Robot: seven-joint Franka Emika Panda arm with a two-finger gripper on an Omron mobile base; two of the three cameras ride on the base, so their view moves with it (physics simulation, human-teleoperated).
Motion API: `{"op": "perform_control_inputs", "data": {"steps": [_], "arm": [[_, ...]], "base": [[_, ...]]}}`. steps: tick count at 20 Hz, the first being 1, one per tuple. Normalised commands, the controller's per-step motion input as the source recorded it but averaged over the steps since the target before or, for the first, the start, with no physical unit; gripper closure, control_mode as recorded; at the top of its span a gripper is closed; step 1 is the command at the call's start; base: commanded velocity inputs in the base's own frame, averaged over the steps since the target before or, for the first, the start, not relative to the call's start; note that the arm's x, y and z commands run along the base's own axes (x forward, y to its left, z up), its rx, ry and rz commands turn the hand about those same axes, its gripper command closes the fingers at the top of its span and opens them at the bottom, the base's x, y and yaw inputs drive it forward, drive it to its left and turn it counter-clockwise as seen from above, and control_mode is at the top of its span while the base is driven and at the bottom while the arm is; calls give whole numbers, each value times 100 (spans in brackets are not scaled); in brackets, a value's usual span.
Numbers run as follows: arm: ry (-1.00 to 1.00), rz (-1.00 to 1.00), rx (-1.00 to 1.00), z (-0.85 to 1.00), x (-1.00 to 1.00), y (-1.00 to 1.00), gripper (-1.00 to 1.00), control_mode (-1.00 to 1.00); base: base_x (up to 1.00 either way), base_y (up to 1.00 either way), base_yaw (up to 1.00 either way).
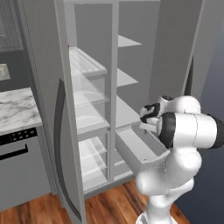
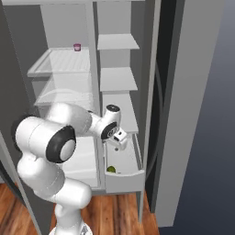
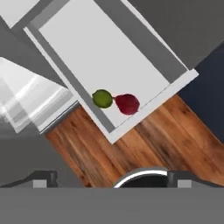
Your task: Take the lime and pear from the fridge shelf and place them in the freezer drawer to begin freezing them.
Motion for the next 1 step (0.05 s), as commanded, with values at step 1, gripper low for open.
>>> {"op": "perform_control_inputs", "data": {"steps": [1], "arm": [[-1,-1,0,73,-38,1,-100,-100]], "base": [[0,0,0]]}}
